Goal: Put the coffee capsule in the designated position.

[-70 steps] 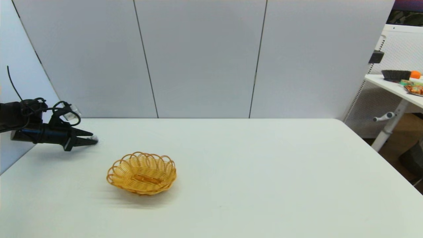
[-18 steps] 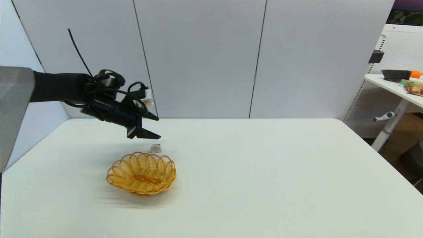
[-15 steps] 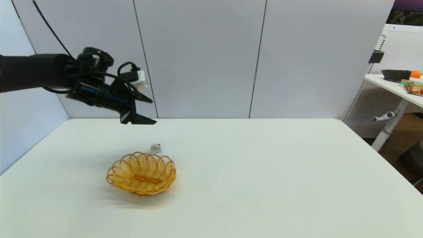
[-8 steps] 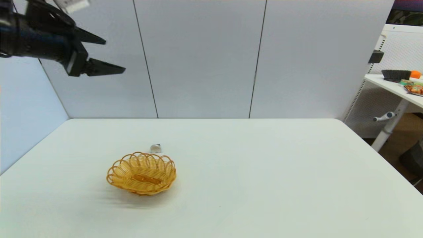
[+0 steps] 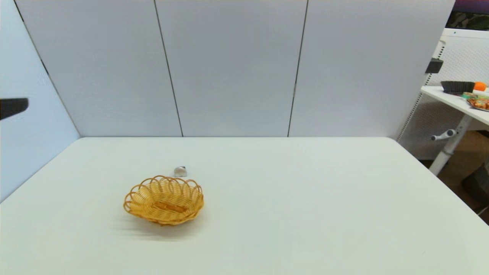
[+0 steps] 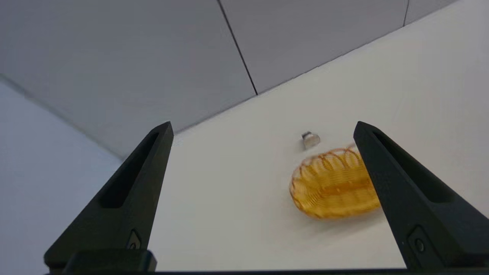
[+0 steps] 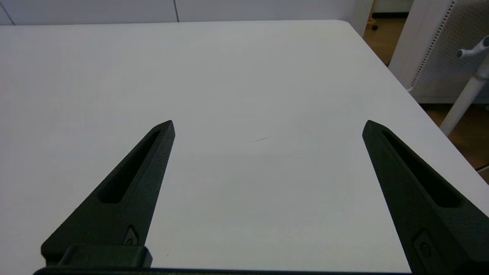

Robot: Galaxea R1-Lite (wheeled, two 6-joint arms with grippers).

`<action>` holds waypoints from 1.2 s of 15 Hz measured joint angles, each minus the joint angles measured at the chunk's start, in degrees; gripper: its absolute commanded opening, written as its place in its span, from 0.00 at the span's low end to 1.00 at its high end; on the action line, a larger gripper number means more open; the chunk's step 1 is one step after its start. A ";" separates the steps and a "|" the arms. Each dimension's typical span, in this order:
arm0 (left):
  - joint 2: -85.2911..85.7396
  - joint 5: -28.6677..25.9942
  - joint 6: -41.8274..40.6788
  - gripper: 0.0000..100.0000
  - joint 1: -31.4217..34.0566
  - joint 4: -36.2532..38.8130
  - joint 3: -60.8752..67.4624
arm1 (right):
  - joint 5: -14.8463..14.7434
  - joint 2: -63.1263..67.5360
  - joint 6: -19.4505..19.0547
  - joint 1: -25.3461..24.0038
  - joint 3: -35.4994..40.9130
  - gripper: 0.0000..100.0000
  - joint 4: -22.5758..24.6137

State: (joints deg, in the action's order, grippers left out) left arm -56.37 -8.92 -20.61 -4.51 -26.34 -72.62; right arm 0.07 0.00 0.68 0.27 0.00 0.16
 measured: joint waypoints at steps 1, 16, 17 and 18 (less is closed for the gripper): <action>5.29 0.94 1.96 1.00 0.00 1.16 5.12 | 0.00 0.00 0.00 0.00 0.00 1.00 0.00; 50.07 4.61 12.59 1.00 4.89 29.89 71.14 | 0.00 0.00 0.00 0.00 0.00 1.00 0.00; 51.97 6.06 13.09 1.00 4.80 28.65 71.91 | -0.02 0.00 0.00 0.00 0.00 1.00 0.00; 53.39 6.86 14.09 1.00 4.69 26.87 72.22 | 0.00 0.00 0.02 0.00 0.00 1.00 -0.02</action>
State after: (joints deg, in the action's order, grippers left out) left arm -2.97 -2.06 -6.52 0.18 0.52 -0.40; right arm 0.07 0.00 0.71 0.27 0.00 0.13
